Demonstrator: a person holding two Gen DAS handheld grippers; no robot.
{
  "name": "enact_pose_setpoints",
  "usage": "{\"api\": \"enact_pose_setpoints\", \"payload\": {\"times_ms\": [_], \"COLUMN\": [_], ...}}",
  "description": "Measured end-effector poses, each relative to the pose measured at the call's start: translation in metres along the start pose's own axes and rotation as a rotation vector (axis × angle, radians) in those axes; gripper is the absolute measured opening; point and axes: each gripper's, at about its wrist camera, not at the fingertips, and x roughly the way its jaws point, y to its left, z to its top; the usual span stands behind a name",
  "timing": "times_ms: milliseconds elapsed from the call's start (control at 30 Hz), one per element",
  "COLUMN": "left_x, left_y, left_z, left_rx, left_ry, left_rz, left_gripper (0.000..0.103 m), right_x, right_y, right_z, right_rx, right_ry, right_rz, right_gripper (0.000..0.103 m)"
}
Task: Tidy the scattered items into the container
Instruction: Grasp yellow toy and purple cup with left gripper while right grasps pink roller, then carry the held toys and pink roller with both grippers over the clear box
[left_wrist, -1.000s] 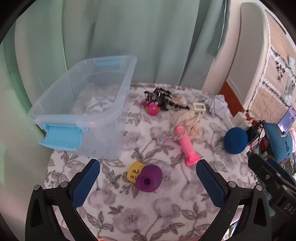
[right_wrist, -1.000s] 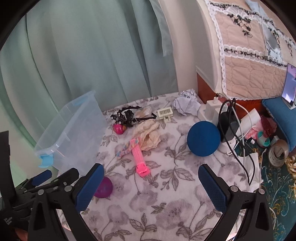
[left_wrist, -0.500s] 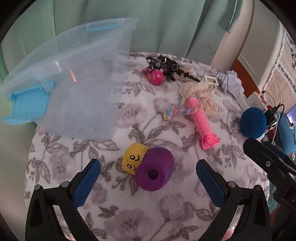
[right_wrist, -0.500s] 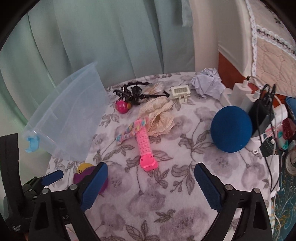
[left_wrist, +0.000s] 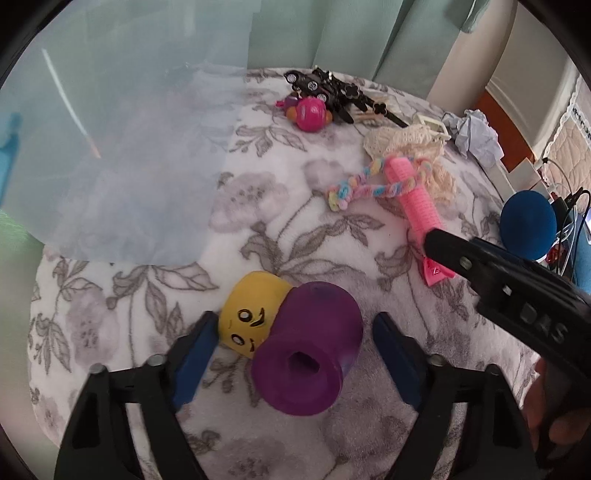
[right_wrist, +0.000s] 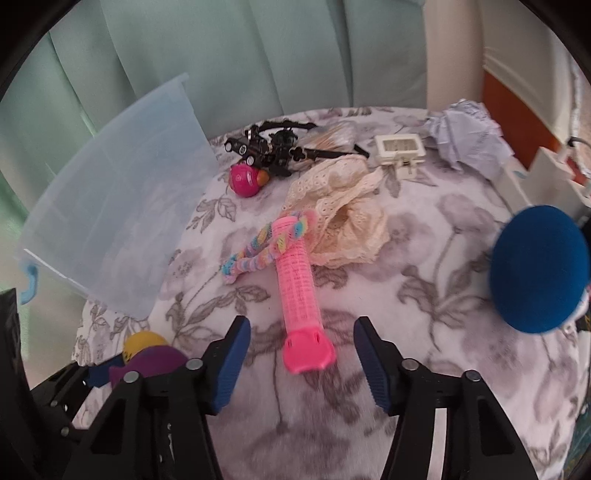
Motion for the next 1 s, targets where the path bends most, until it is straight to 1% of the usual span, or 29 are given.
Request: {"api": "enact_pose_setpoints", "payload": {"times_ms": [67, 233, 400, 567, 767, 1000], "left_x": [0.003, 0.010, 0.017, 0.019, 0.020, 0.010], "left_y": [0.001, 0.000, -0.003, -0.006, -0.007, -0.018], "left_z": [0.001, 0.004, 0.009, 0.012, 0.014, 0.017], "left_rx": [-0.005, 0.000, 0.005, 0.020, 0.017, 0.027], "left_ry": [0.001, 0.003, -0.007, -0.017, -0.015, -0.030], "left_rz": [-0.010, -0.028, -0.028, -0.019, -0.022, -0.030], "left_gripper": [0.075, 0.074, 0.073, 0.073, 0.072, 0.072], "right_x": [0.009, 0.027, 0.033, 0.032, 0.015, -0.012], "right_y": [0.000, -0.001, -0.005, -0.008, -0.009, -0.019], "right_z": [0.003, 0.009, 0.012, 0.014, 0.015, 0.013], "right_rx": [-0.003, -0.005, -0.002, 0.008, 0.028, 0.066], "right_ry": [0.012, 0.029, 0.009, 0.005, -0.015, -0.040], "right_rz": [0.000, 0.011, 0.005, 0.019, 0.018, -0.035], "right_gripper": [0.049, 0.045, 0.030, 0.027, 0.027, 0.027]}}
